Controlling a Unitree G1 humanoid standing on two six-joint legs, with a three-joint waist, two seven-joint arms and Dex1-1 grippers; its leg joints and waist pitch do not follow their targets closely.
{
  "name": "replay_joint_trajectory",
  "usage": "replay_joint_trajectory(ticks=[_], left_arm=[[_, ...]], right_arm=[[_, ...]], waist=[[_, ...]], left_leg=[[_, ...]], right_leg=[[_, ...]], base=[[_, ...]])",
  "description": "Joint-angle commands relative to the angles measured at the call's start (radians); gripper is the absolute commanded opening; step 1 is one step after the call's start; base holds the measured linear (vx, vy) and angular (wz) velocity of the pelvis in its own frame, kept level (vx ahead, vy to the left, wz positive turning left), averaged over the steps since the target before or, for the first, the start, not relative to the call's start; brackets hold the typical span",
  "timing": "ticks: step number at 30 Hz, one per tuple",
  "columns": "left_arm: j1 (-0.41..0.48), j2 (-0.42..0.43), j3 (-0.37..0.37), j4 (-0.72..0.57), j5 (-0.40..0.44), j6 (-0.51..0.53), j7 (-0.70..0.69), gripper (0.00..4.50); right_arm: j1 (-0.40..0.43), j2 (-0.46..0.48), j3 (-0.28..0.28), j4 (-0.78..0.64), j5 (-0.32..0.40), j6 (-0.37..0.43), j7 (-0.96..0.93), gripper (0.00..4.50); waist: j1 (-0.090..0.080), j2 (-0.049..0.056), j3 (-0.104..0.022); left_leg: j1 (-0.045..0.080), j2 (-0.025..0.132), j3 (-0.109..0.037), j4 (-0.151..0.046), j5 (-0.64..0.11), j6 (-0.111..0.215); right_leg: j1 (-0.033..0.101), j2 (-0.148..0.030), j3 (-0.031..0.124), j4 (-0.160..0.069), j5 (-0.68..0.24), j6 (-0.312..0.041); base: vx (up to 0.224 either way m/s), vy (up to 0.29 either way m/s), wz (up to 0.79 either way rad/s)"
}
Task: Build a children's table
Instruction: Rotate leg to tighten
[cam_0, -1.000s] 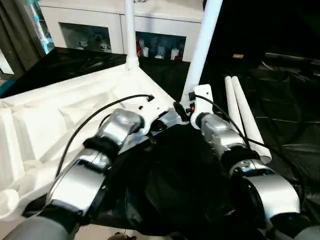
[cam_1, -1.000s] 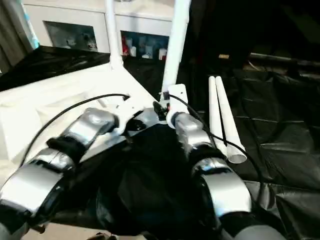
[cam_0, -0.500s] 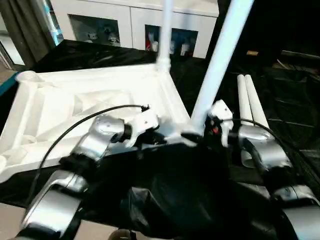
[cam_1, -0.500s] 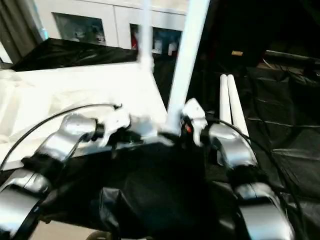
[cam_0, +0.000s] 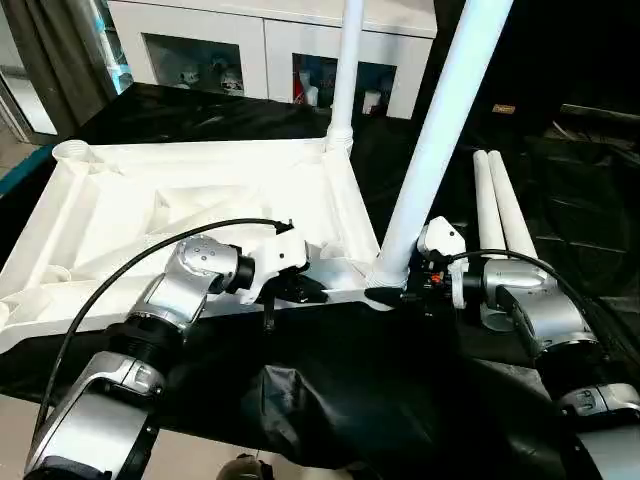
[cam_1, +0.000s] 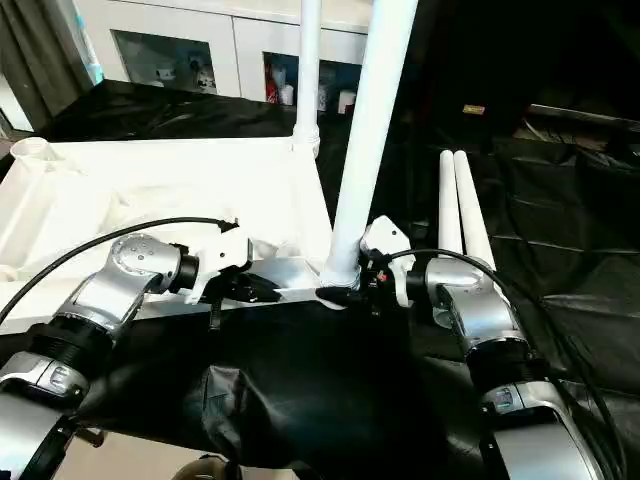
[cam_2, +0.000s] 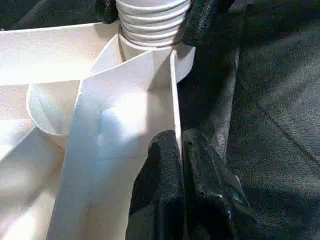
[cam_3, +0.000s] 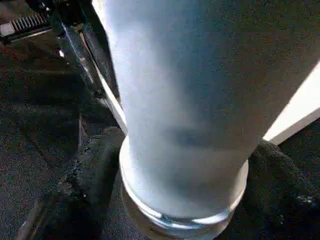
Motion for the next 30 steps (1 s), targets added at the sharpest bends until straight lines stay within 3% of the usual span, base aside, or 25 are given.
replay_joint_trajectory(ticks=[1,5,11,16,19,21,22,27,28,30], left_arm=[[-0.01,-0.018,-0.003,-0.061,-0.04,-0.019,-0.014,0.0],[-0.009,-0.016,-0.001,-0.059,-0.039,-0.017,-0.017,0.0],[-0.01,-0.017,0.0,-0.052,-0.038,-0.012,-0.017,0.0],[-0.018,-0.038,0.009,-0.029,-0.02,0.02,0.05,0.0],[-0.067,-0.097,0.034,0.063,0.011,0.075,0.208,0.0],[-0.098,-0.136,0.046,0.114,0.02,0.104,0.29,0.0],[-0.122,-0.164,0.055,0.151,0.027,0.121,0.356,0.0],[-0.164,-0.222,0.068,0.215,0.035,0.158,0.473,0.0],[-0.177,-0.244,0.069,0.233,0.038,0.166,0.508,0.0],[-0.187,-0.261,0.07,0.251,0.043,0.165,0.533,0.0]], right_arm=[[0.008,0.01,0.014,-0.031,0.019,0.009,0.014,3.16],[0.017,0.018,0.011,-0.033,0.024,0.018,0.01,2.84],[0.041,0.033,0.004,-0.044,0.041,0.043,-0.005,2.77],[0.044,0.082,-0.031,0.001,0.036,0.037,-0.129,2.76],[0.027,0.181,-0.098,0.107,0.021,0.038,-0.387,2.76],[0.013,0.226,-0.129,0.159,0.013,0.029,-0.527,2.76],[-0.001,0.257,-0.155,0.201,0.012,0.018,-0.636,2.76],[-0.037,0.327,-0.185,0.28,0.013,0.008,-0.794,2.75],[-0.055,0.355,-0.179,0.307,-0.001,-0.006,-0.838,2.75],[-0.072,0.381,-0.175,0.328,-0.012,-0.023,-0.866,2.75]], waist=[[-0.003,-0.001,-0.081],[-0.001,0.001,-0.081],[0.0,0.0,-0.083],[-0.003,0.001,-0.083],[-0.014,0.006,-0.078],[-0.023,0.003,-0.076],[-0.025,0.007,-0.075],[-0.029,0.009,-0.068],[-0.029,0.015,-0.065],[-0.03,0.012,-0.063]], left_leg=[[0.035,0.072,-0.03,-0.061,-0.076,0.087],[0.036,0.071,-0.031,-0.061,-0.087,0.08],[0.035,0.07,-0.031,-0.059,-0.075,0.083],[0.036,0.071,-0.031,-0.06,-0.078,0.074],[0.04,0.068,-0.033,-0.066,-0.12,0.042],[0.044,0.066,-0.035,-0.072,-0.166,-0.003],[0.047,0.067,-0.036,-0.074,-0.19,-0.019],[0.049,0.064,-0.038,-0.081,-0.26,-0.037],[0.054,0.064,-0.04,-0.083,-0.298,-0.049],[0.061,0.065,-0.044,-0.086,-0.351,-0.065]], right_leg=[[0.048,-0.083,0.047,-0.051,0.105,-0.281],[0.048,-0.082,0.045,-0.053,0.085,-0.281],[0.049,-0.082,0.045,-0.05,0.101,-0.282],[0.046,-0.083,0.045,-0.05,0.09,-0.282],[0.041,-0.084,0.047,-0.061,0.019,-0.28],[0.043,-0.086,0.048,-0.073,-0.07,-0.265],[0.04,-0.088,0.05,-0.077,-0.096,-0.256],[0.038,-0.087,0.052,-0.092,-0.187,-0.223],[0.034,-0.089,0.051,-0.099,-0.244,-0.214],[0.032,-0.091,0.052,-0.109,-0.32,-0.195]], base=[[0.0,0.0,0.0],[0.0,0.0,0.0],[0.0,0.0,0.0],[0.0,0.0,0.0],[0.0,0.0,0.0],[0.0,0.0,0.0],[0.0,0.0,0.0],[0.0,0.0,0.0],[0.0,0.0,0.0],[0.0,0.0,0.0]])
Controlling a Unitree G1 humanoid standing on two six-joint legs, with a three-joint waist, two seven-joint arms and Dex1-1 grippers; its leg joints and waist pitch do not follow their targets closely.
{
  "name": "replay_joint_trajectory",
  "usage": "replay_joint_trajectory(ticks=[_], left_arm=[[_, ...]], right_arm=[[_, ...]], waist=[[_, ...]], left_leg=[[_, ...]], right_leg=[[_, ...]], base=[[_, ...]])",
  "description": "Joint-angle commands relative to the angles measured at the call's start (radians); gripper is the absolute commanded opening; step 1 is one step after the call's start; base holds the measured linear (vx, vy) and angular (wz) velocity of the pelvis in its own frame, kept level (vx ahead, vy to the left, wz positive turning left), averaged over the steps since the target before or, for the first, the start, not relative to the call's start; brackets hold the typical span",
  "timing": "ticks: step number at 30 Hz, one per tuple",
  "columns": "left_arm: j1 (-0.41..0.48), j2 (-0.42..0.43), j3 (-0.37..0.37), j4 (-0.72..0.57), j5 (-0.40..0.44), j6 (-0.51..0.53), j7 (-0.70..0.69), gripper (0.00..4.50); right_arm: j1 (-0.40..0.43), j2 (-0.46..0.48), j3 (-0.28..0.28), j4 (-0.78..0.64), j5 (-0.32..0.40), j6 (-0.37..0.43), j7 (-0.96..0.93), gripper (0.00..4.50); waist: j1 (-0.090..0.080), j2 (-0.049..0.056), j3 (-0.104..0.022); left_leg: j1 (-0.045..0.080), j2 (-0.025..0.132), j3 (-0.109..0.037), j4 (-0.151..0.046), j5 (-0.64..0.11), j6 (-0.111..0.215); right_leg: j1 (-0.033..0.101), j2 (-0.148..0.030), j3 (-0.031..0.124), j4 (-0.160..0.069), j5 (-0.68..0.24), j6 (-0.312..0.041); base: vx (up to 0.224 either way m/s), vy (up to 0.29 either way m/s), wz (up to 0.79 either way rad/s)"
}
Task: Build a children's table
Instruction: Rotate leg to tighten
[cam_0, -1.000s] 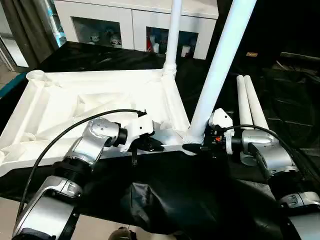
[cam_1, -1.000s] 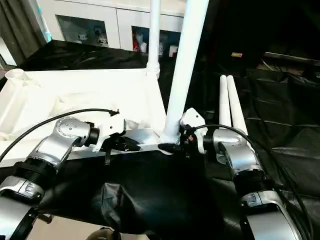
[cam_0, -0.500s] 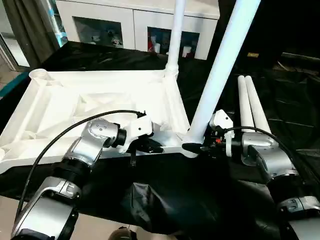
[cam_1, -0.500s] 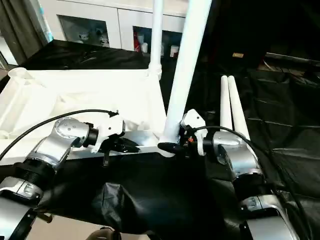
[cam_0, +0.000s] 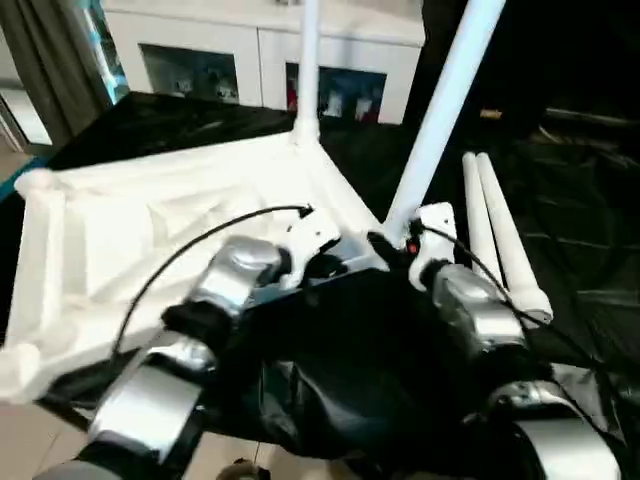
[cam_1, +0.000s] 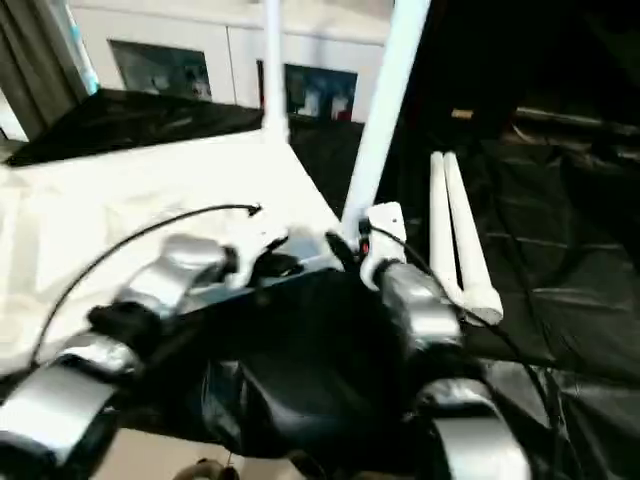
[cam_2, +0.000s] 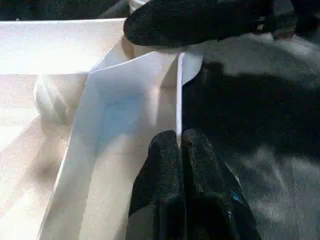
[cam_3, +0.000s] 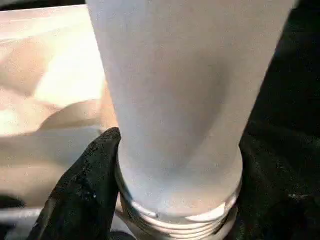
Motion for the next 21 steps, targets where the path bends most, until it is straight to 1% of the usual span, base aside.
replay_joint_trajectory(ticks=[1,2,3,4,5,6,7,8,9,10,11,12,13,14,15,16,17,18,19,21], left_arm=[[-0.049,-0.042,0.026,0.007,-0.004,-0.013,0.087,0.0],[-0.052,-0.046,0.028,0.017,-0.002,-0.019,0.091,0.0],[-0.052,-0.046,0.028,0.017,-0.002,-0.019,0.091,0.0],[-0.048,-0.041,0.026,0.024,-0.001,-0.039,0.084,0.0],[-0.044,-0.037,0.024,0.023,-0.001,-0.046,0.079,0.0],[-0.039,-0.031,0.023,0.023,-0.004,-0.053,0.071,0.0],[-0.039,-0.031,0.023,0.023,-0.004,-0.053,0.071,0.0],[-0.036,-0.026,0.022,0.023,-0.006,-0.054,0.065,0.0],[-0.028,-0.015,0.019,0.016,-0.009,-0.061,0.041,0.0],[-0.028,-0.015,0.019,0.016,-0.009,-0.061,0.041,0.0],[-0.019,-0.002,0.013,0.008,-0.01,-0.08,0.01,0.0],[-0.008,0.015,0.014,-0.007,-0.022,-0.082,-0.035,0.0],[-0.008,0.015,0.014,-0.007,-0.022,-0.082,-0.035,0.0],[0.002,0.029,0.014,-0.02,-0.033,-0.093,-0.077,0.0],[0.014,0.043,0.013,-0.039,-0.048,-0.116,-0.132,0.0],[0.024,0.058,0.01,-0.059,-0.06,-0.118,-0.178,0.0],[0.032,0.068,0.005,-0.072,-0.065,-0.127,-0.206,0.0],[0.044,0.083,-0.002,-0.093,-0.073,-0.14,-0.249,0.0],[0.061,0.105,-0.014,-0.121,-0.081,-0.149,-0.303,0.0],[0.084,0.137,-0.035,-0.159,-0.088,-0.172,-0.379,0.0]], right_arm=[[0.012,0.071,0.03,0.069,-0.008,0.019,0.001,3.31],[0.001,0.083,0.026,0.072,0.0,0.007,0.018,3.45],[0.001,0.083,0.026,0.072,0.0,0.007,0.018,3.45],[-0.01,0.082,0.026,0.069,0.008,-0.016,0.062,3.48],[-0.01,0.076,0.03,0.066,0.007,-0.023,0.076,3.55],[-0.011,0.065,0.037,0.061,0.005,-0.032,0.1,3.64],[-0.011,0.065,0.037,0.061,0.005,-0.032,0.1,3.76],[-0.01,0.057,0.041,0.057,0.006,-0.035,0.117,3.76],[-0.005,0.037,0.05,0.039,0.01,-0.03,0.166,3.76],[-0.005,0.037,0.05,0.039,0.01,-0.03,0.166,3.76],[0.001,0.014,0.06,0.02,0.014,-0.029,0.226,3.76],[0.01,-0.02,0.068,-0.007,0.019,-0.024,0.29,3.76],[0.01,-0.02,0.068,-0.007,0.019,-0.024,0.29,3.76],[0.014,-0.05,0.072,-0.025,0.022,-0.023,0.346,3.76],[0.019,-0.079,0.078,-0.043,0.025,-0.02,0.401,3.76],[0.026,-0.108,0.086,-0.065,0.029,-0.017,0.461,3.76],[0.031,-0.125,0.094,-0.08,0.031,-0.013,0.494,3.76],[0.038,-0.149,0.107,-0.104,0.034,-0.007,0.546,3.76],[0.049,-0.183,0.125,-0.136,0.037,0.002,0.613,3.76],[0.063,-0.229,0.149,-0.177,0.043,0.019,0.707,3.76]], waist=[[-0.01,0.011,-0.063],[-0.009,0.012,-0.066],[-0.009,0.011,-0.066],[-0.011,0.007,-0.066],[-0.013,0.008,-0.067],[-0.013,0.006,-0.069],[-0.014,0.006,-0.069],[-0.016,0.006,-0.069],[-0.016,0.006,-0.069],[-0.016,0.005,-0.069],[-0.015,0.005,-0.069],[-0.015,0.008,-0.071],[-0.013,0.005,-0.072],[-0.013,0.005,-0.072],[-0.011,0.004,-0.074],[-0.013,0.005,-0.075],[-0.011,0.005,-0.076],[-0.009,0.006,-0.076],[-0.002,0.006,-0.077],[0.002,0.009,-0.08]], left_leg=[[0.041,0.065,-0.044,-0.085,-0.358,-0.059],[0.04,0.066,-0.045,-0.089,-0.344,-0.056],[0.039,0.067,-0.044,-0.09,-0.339,-0.053],[0.035,0.067,-0.045,-0.091,-0.332,-0.049],[0.029,0.067,-0.047,-0.092,-0.318,-0.041],[0.03,0.068,-0.045,-0.092,-0.301,-0.031],[0.03,0.066,-0.043,-0.09,-0.295,-0.026],[0.028,0.066,-0.043,-0.089,-0.282,-0.017],[0.029,0.065,-0.041,-0.086,-0.276,-0.008],[0.027,0.065,-0.039,-0.084,-0.263,0.001],[0.026,0.065,-0.04,-0.085,-0.254,0.004],[0.026,0.064,-0.039,-0.082,-0.238,0.012],[0.025,0.064,-0.039,-0.081,-0.228,0.019],[0.023,0.065,-0.037,-0.08,-0.205,0.032],[0.021,0.065,-0.038,-0.078,-0.184,0.045],[0.019,0.067,-0.038,-0.077,-0.17,0.054],[0.02,0.067,-0.038,-0.076,-0.162,0.057],[0.021,0.069,-0.036,-0.074,-0.148,0.069],[0.019,0.071,-0.035,-0.072,-0.129,0.082],[0.02,0.072,-0.031,-0.067,-0.099,0.102]], right_leg=[[0.014,-0.091,0.051,-0.106,-0.333,-0.191],[0.017,-0.088,0.051,-0.104,-0.298,-0.186],[0.017,-0.088,0.051,-0.104,-0.281,-0.188],[0.02,-0.088,0.051,-0.101,-0.264,-0.19],[0.027,-0.088,0.049,-0.097,-0.241,-0.191],[0.026,-0.087,0.049,-0.095,-0.212,-0.196],[0.025,-0.087,0.049,-0.095,-0.203,-0.201],[0.028,-0.088,0.05,-0.094,-0.188,-0.21],[0.027,-0.088,0.05,-0.095,-0.184,-0.217],[0.029,-0.089,0.051,-0.094,-0.173,-0.222],[0.03,-0.089,0.051,-0.093,-0.165,-0.225],[0.033,-0.088,0.05,-0.091,-0.149,-0.229],[0.035,-0.088,0.049,-0.091,-0.135,-0.231],[0.035,-0.088,0.05,-0.087,-0.099,-0.238],[0.039,-0.087,0.048,-0.083,-0.071,-0.245],[0.04,-0.087,0.046,-0.079,-0.049,-0.254],[0.041,-0.087,0.045,-0.077,-0.035,-0.259],[0.04,-0.085,0.044,-0.073,-0.01,-0.272],[0.044,-0.084,0.042,-0.069,0.015,-0.277],[0.039,-0.081,0.041,-0.061,0.068,-0.289]], base=[[0.0,0.0,0.0],[0.0,0.0,0.0],[0.0,0.0,0.0],[0.0,0.0,0.0],[0.0,0.0,0.0],[0.0,0.0,0.0],[0.0,0.0,0.0],[0.0,0.0,0.0],[0.0,0.0,0.0],[0.0,0.0,0.0],[0.0,0.0,0.0],[0.0,0.0,0.0],[0.0,0.0,0.0],[0.0,0.0,0.0],[0.0,0.0,0.0],[0.0,0.0,0.0],[0.0,0.0,0.0],[0.0,0.0,0.0],[0.0,0.0,0.0],[0.0,0.0,0.0]])
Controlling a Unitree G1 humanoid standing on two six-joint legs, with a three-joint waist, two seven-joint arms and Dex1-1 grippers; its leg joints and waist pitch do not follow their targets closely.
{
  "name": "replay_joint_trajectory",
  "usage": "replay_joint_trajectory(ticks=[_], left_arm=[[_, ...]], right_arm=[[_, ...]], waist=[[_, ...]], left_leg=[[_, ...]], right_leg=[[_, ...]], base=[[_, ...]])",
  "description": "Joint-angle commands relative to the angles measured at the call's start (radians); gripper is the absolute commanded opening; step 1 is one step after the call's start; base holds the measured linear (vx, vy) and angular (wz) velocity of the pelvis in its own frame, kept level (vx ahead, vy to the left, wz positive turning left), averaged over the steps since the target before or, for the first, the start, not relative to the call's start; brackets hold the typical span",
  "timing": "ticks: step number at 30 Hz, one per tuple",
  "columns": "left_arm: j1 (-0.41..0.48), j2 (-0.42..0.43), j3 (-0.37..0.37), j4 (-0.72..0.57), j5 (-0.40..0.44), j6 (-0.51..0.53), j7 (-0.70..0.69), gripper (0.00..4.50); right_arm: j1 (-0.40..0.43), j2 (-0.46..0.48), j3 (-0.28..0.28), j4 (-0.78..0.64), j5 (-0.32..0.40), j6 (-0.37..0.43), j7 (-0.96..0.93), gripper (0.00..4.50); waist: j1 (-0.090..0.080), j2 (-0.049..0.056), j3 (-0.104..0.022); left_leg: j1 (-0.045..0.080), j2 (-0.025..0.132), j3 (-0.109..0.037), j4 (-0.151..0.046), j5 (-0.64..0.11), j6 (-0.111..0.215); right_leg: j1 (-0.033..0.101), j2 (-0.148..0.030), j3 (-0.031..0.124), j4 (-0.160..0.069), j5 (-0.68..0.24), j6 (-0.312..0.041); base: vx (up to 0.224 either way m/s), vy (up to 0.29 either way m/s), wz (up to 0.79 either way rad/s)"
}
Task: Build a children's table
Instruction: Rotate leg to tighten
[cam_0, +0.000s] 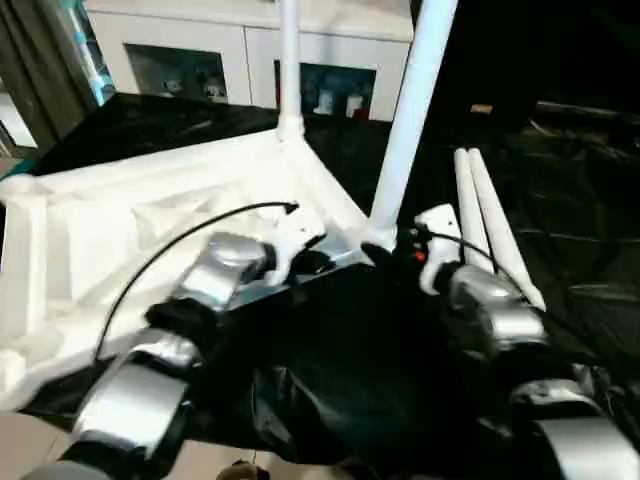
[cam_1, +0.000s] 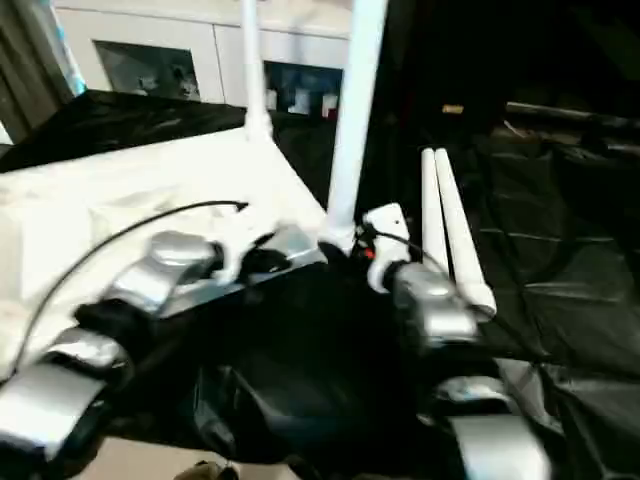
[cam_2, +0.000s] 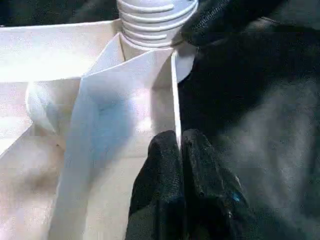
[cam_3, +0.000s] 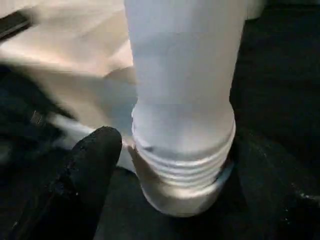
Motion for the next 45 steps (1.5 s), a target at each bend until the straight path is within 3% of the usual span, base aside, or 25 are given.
replay_joint_trajectory(ticks=[1,4,10,12,15,20,24,27,29,30,32,33,34,35,36,37,40,41,42,45], left_arm=[[0.015,-0.013,-0.026,-0.06,-0.054,-0.058,-0.093,0.0],[0.042,0.026,-0.041,-0.105,-0.063,-0.072,-0.172,0.0],[0.074,0.061,-0.045,-0.155,-0.074,-0.069,-0.238,0.0],[0.08,0.068,-0.045,-0.165,-0.076,-0.068,-0.248,0.0],[0.083,0.072,-0.044,-0.172,-0.078,-0.068,-0.254,0.0],[0.084,0.071,-0.042,-0.181,-0.08,-0.062,-0.256,0.0],[0.083,0.06,-0.037,-0.178,-0.08,-0.051,-0.233,0.0],[0.063,0.033,-0.025,-0.135,-0.054,-0.033,-0.136,0.0],[0.022,-0.014,-0.003,-0.059,-0.021,-0.002,0.021,0.0],[0.006,-0.03,0.005,-0.033,-0.01,0.012,0.076,0.0],[-0.025,-0.063,0.016,0.015,0.006,0.03,0.172,0.0],[-0.041,-0.082,0.023,0.038,0.009,0.041,0.217,0.0],[-0.054,-0.1,0.028,0.056,0.01,0.051,0.254,0.0],[-0.073,-0.129,0.035,0.082,0.009,0.064,0.302,0.0],[-0.085,-0.151,0.039,0.099,0.006,0.07,0.33,0.0],[-0.086,-0.153,0.039,0.1,0.006,0.07,0.331,0.0],[-0.108,-0.189,0.04,0.131,0.007,0.061,0.355,0.0],[-0.115,-0.199,0.04,0.143,0.005,0.058,0.357,0.0],[-0.119,-0.203,0.04,0.15,0.006,0.054,0.357,0.0],[-0.121,-0.197,0.039,0.16,0.009,0.04,0.352,0.0]], right_arm=[[-0.001,-0.01,0.043,-0.057,0.018,0.016,0.095,3.76],[0.017,-0.065,0.072,-0.107,0.024,0.039,0.199,3.76],[0.034,-0.099,0.102,-0.14,0.018,0.051,0.277,3.76],[0.036,-0.103,0.106,-0.146,0.018,0.058,0.29,3.43],[0.039,-0.104,0.108,-0.153,0.023,0.067,0.3,3.38],[0.051,-0.098,0.114,-0.175,0.043,0.092,0.311,2.85],[0.063,-0.082,0.101,-0.171,0.047,0.105,0.275,2.8],[0.062,-0.054,0.09,-0.106,0.001,0.084,0.14,2.79],[0.046,0.004,0.041,-0.007,-0.032,0.08,-0.105,2.79],[0.04,0.027,0.018,0.025,-0.034,0.082,-0.193,2.78],[0.024,0.075,-0.044,0.078,-0.012,0.09,-0.365,2.77],[0.017,0.098,-0.063,0.1,-0.004,0.093,-0.434,2.77],[0.011,0.117,-0.069,0.118,-0.007,0.087,-0.49,2.77],[-0.001,0.146,-0.068,0.143,-0.015,0.075,-0.556,2.77],[-0.013,0.172,-0.066,0.162,-0.02,0.065,-0.591,2.77],[-0.015,0.174,-0.066,0.164,-0.02,0.065,-0.593,2.77],[-0.052,0.224,-0.053,0.197,-0.032,0.032,-0.602,2.77],[-0.068,0.241,-0.049,0.205,-0.033,0.008,-0.583,3.12],[-0.075,0.247,-0.051,0.208,-0.029,-0.004,-0.572,3.47],[-0.086,0.239,-0.041,0.204,-0.028,-0.036,-0.537,3.68]], waist=[[0.004,0.007,-0.081],[0.013,0.006,-0.081],[0.02,0.003,-0.075],[0.02,0.004,-0.075],[0.019,0.003,-0.076],[0.02,0.003,-0.08],[0.021,0.003,-0.079],[0.016,0.003,-0.079],[0.007,0.004,-0.073],[0.004,0.002,-0.072],[-0.002,0.0,-0.068],[-0.006,0.002,-0.066],[-0.006,0.009,-0.069],[-0.009,0.005,-0.068],[-0.01,0.01,-0.07],[-0.009,0.006,-0.069],[-0.008,0.01,-0.071],[-0.01,0.01,-0.074],[-0.009,0.01,-0.072],[-0.008,0.009,-0.073]], left_leg=[[0.028,0.071,-0.031,-0.059,-0.098,0.099],[0.029,0.074,-0.03,-0.059,-0.115,0.102],[0.033,0.075,-0.031,-0.069,-0.189,0.043],[0.033,0.075,-0.032,-0.07,-0.194,0.029],[0.032,0.074,-0.032,-0.069,-0.179,0.031],[0.03,0.072,-0.031,-0.064,-0.138,0.05],[0.031,0.072,-0.031,-0.064,-0.149,0.049],[0.03,0.071,-0.031,-0.065,-0.156,0.034],[0.036,0.069,-0.031,-0.07,-0.186,0.008],[0.04,0.069,-0.036,-0.073,-0.23,-0.025],[0.04,0.069,-0.038,-0.077,-0.256,-0.038],[0.048,0.066,-0.039,-0.077,-0.302,-0.049],[0.05,0.066,-0.041,-0.076,-0.306,-0.053],[0.046,0.066,-0.042,-0.079,-0.303,-0.057],[0.044,0.065,-0.041,-0.08,-0.297,-0.056],[0.042,0.063,-0.042,-0.08,-0.298,-0.05],[0.041,0.061,-0.04,-0.077,-0.291,-0.028],[0.036,0.062,-0.041,-0.079,-0.275,-0.024],[0.038,0.063,-0.04,-0.078,-0.278,-0.018],[0.036,0.064,-0.04,-0.078,-0.275,-0.007]], right_leg=[[0.041,-0.081,0.044,-0.047,0.072,-0.295],[0.039,-0.085,0.044,-0.048,0.062,-0.302],[0.034,-0.087,0.045,-0.062,-0.082,-0.275],[0.034,-0.088,0.046,-0.063,-0.099,-0.269],[0.034,-0.086,0.046,-0.06,-0.077,-0.266],[0.036,-0.085,0.044,-0.053,-0.018,-0.273],[0.035,-0.085,0.044,-0.056,-0.039,-0.273],[0.032,-0.086,0.045,-0.056,-0.056,-0.27],[0.024,-0.087,0.048,-0.065,-0.106,-0.266],[0.027,-0.091,0.047,-0.071,-0.179,-0.258],[0.028,-0.093,0.049,-0.079,-0.232,-0.237],[0.021,-0.092,0.049,-0.088,-0.293,-0.221],[0.022,-0.094,0.049,-0.089,-0.3,-0.218],[0.023,-0.093,0.049,-0.091,-0.294,-0.209],[0.023,-0.09,0.049,-0.088,-0.269,-0.206],[0.024,-0.09,0.048,-0.089,-0.263,-0.203],[0.025,-0.093,0.049,-0.092,-0.248,-0.203],[0.03,-0.091,0.047,-0.087,-0.229,-0.205],[0.027,-0.09,0.047,-0.089,-0.222,-0.206],[0.029,-0.092,0.047,-0.087,-0.211,-0.21]], base=[[0.0,0.0,0.0],[0.0,0.0,0.0],[0.0,0.0,0.0],[0.0,0.0,0.0],[0.0,0.0,0.0],[0.0,0.0,0.0],[0.0,0.0,0.0],[0.0,0.0,0.0],[0.0,0.0,0.0],[0.0,0.0,0.0],[0.0,0.0,0.0],[0.0,0.0,0.0],[0.0,0.0,0.0],[0.0,0.0,0.0],[0.0,0.0,0.0],[0.0,0.0,0.0],[0.0,0.0,0.0],[0.0,0.0,0.0],[0.0,0.0,0.0],[0.0,0.0,0.0]])
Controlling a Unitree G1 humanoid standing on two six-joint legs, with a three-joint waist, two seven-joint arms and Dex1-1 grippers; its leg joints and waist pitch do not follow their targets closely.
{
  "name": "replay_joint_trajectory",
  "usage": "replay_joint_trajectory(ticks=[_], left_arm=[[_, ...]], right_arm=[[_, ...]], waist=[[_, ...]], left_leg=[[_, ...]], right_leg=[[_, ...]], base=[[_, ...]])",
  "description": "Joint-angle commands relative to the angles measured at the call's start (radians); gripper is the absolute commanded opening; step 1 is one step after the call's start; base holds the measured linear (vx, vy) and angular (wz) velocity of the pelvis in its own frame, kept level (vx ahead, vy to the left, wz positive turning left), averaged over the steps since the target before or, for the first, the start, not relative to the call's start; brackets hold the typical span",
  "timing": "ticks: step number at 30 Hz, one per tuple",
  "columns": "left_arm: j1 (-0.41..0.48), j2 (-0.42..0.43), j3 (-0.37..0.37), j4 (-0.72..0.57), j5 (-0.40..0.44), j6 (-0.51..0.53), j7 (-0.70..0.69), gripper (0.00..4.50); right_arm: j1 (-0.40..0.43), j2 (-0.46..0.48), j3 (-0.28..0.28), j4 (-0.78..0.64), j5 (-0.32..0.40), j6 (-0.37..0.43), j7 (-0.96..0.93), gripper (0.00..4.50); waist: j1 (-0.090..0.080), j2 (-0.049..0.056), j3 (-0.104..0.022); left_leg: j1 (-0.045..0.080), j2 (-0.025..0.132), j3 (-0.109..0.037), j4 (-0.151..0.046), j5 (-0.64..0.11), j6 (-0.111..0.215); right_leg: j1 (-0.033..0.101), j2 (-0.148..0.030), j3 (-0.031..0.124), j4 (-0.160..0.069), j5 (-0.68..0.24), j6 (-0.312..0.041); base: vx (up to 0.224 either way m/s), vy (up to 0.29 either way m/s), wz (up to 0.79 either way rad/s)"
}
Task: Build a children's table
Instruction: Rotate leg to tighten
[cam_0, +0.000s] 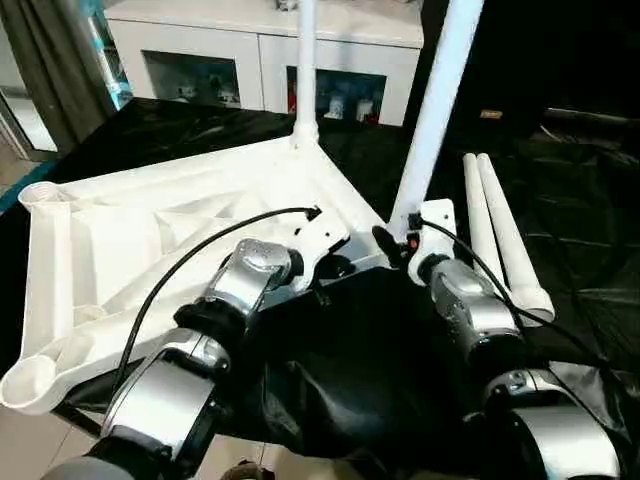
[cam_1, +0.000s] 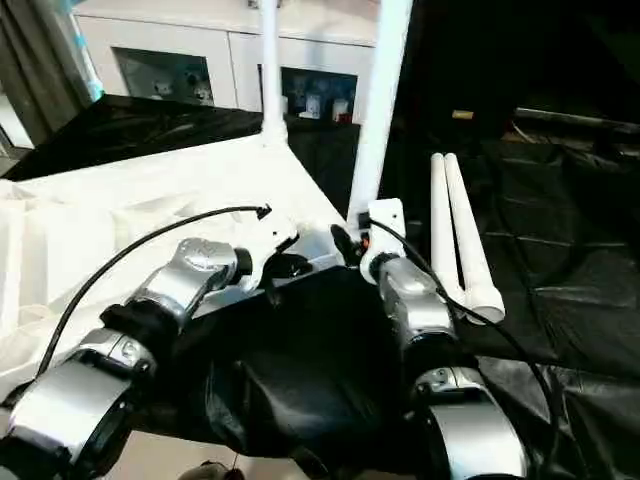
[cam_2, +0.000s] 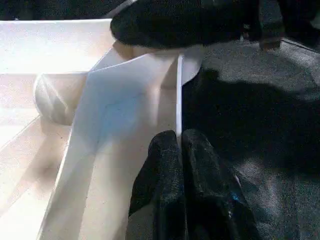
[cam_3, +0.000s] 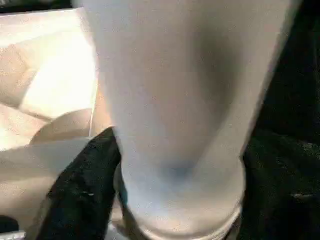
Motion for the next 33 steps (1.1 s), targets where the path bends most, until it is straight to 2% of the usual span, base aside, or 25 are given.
replay_joint_trajectory(ticks=[1,4,5,7,8,9,11,15,17,19,23,24,26,27,29,32,33], left_arm=[[-0.03,-0.019,0.022,-0.003,-0.021,-0.034,0.042,0.0],[-0.02,0.001,0.016,-0.018,-0.024,-0.069,-0.003,0.0],[-0.011,0.017,0.01,-0.032,-0.025,-0.088,-0.05,0.0],[0.004,0.043,-0.001,-0.055,-0.028,-0.12,-0.119,0.0],[0.022,0.07,-0.007,-0.081,-0.042,-0.139,-0.196,0.0],[0.024,0.072,-0.007,-0.084,-0.043,-0.141,-0.202,0.0],[0.046,0.099,-0.017,-0.114,-0.06,-0.172,-0.283,0.0],[0.09,0.149,-0.04,-0.168,-0.081,-0.173,-0.419,0.0],[0.101,0.159,-0.044,-0.18,-0.087,-0.179,-0.447,0.0],[0.117,0.171,-0.046,-0.199,-0.096,-0.185,-0.486,0.0],[0.144,0.191,-0.045,-0.243,-0.104,-0.172,-0.531,0.0],[0.144,0.191,-0.045,-0.243,-0.104,-0.172,-0.531,0.0],[0.148,0.197,-0.046,-0.248,-0.101,-0.172,-0.532,0.0],[0.149,0.198,-0.045,-0.247,-0.099,-0.173,-0.531,0.0],[0.15,0.199,-0.044,-0.249,-0.098,-0.172,-0.531,0.0],[0.152,0.199,-0.041,-0.257,-0.098,-0.167,-0.531,0.0],[0.153,0.198,-0.04,-0.258,-0.097,-0.166,-0.528,0.0]], right_arm=[[0.004,0.034,0.05,0.024,-0.004,0.006,0.083,3.83],[0.011,0.006,0.057,-0.005,0.015,0.017,0.18,3.96],[0.018,-0.02,0.064,-0.025,0.02,0.019,0.258,3.96],[0.031,-0.064,0.08,-0.06,0.025,0.012,0.36,3.96],[0.05,-0.115,0.101,-0.103,0.03,0.013,0.465,3.96],[0.051,-0.119,0.103,-0.106,0.03,0.014,0.473,3.96],[0.071,-0.171,0.125,-0.15,0.037,0.027,0.578,3.96],[0.104,-0.246,0.159,-0.234,0.055,0.085,0.737,3.96],[0.108,-0.259,0.164,-0.246,0.055,0.093,0.762,3.96],[0.112,-0.278,0.172,-0.26,0.051,0.094,0.793,3.96],[0.12,-0.295,0.179,-0.285,0.059,0.117,0.834,3.96],[0.12,-0.295,0.179,-0.285,0.059,0.117,0.834,3.8],[0.124,-0.296,0.183,-0.294,0.061,0.129,0.838,3.8],[0.125,-0.293,0.182,-0.296,0.065,0.135,0.841,3.8],[0.127,-0.288,0.181,-0.3,0.068,0.14,0.843,3.46],[0.13,-0.285,0.181,-0.303,0.072,0.144,0.848,3.39],[0.133,-0.28,0.18,-0.305,0.077,0.149,0.848,3.21]], waist=[[-0.007,-0.004,-0.067],[-0.006,-0.006,-0.067],[-0.004,-0.004,-0.068],[-0.002,-0.007,-0.07],[0.002,-0.005,-0.074],[0.005,-0.006,-0.076],[0.006,-0.005,-0.08],[0.013,-0.005,-0.085],[0.015,-0.004,-0.084],[0.02,0.0,-0.079],[0.021,-0.003,-0.073],[0.021,-0.003,-0.073],[0.02,-0.004,-0.072],[0.02,-0.004,-0.073],[0.02,-0.004,-0.074],[0.021,-0.004,-0.077],[0.021,-0.005,-0.078]], left_leg=[[0.03,0.067,-0.04,-0.08,-0.276,-0.002],[0.026,0.066,-0.04,-0.079,-0.264,0.016],[0.026,0.068,-0.039,-0.078,-0.25,0.024],[0.023,0.067,-0.038,-0.075,-0.227,0.041],[0.021,0.071,-0.037,-0.072,-0.184,0.058],[0.02,0.071,-0.037,-0.07,-0.165,0.066],[0.016,0.072,-0.034,-0.063,-0.112,0.101],[0.016,0.072,-0.031,-0.053,-0.071,0.138],[0.015,0.073,-0.03,-0.052,-0.07,0.147],[0.015,0.075,-0.03,-0.055,-0.108,0.132],[0.021,0.076,-0.029,-0.065,-0.192,0.064],[0.021,0.076,-0.03,-0.066,-0.198,0.059],[0.021,0.076,-0.03,-0.068,-0.209,0.048],[0.021,0.075,-0.029,-0.068,-0.208,0.045],[0.02,0.075,-0.029,-0.067,-0.197,0.044],[0.017,0.073,-0.028,-0.063,-0.168,0.057],[0.017,0.073,-0.028,-0.062,-0.157,0.063]], right_leg=[[0.025,-0.084,0.05,-0.088,-0.217,-0.212],[0.031,-0.085,0.05,-0.087,-0.213,-0.213],[0.029,-0.086,0.05,-0.086,-0.197,-0.216],[0.034,-0.085,0.048,-0.083,-0.168,-0.221],[0.035,-0.083,0.046,-0.072,-0.102,-0.234],[0.039,-0.083,0.045,-0.069,-0.071,-0.239],[0.039,-0.078,0.041,-0.053,0.03,-0.27],[0.038,-0.079,0.04,-0.042,0.109,-0.299],[0.032,-0.078,0.04,-0.042,0.109,-0.302],[0.028,-0.08,0.04,-0.049,0.044,-0.296],[0.025,-0.081,0.043,-0.062,-0.096,-0.274],[0.025,-0.081,0.043,-0.063,-0.107,-0.27],[0.024,-0.082,0.044,-0.065,-0.131,-0.26],[0.023,-0.083,0.045,-0.066,-0.136,-0.255],[0.023,-0.083,0.045,-0.064,-0.127,-0.253],[0.024,-0.082,0.044,-0.059,-0.083,-0.258],[0.025,-0.082,0.044,-0.057,-0.068,-0.26]], base=[[0.0,0.0,0.0],[0.0,0.0,0.0],[0.0,0.0,0.0],[0.0,0.0,0.0],[0.0,0.0,0.0],[0.0,0.0,0.0],[0.0,0.0,0.0],[0.0,0.0,0.0],[0.0,0.0,0.0],[0.0,0.0,0.0],[0.0,0.0,0.0],[0.0,0.0,0.0],[0.0,0.0,0.0],[0.0,0.0,0.0],[0.0,0.0,0.0],[0.0,0.0,0.0],[0.0,0.0,0.0]])
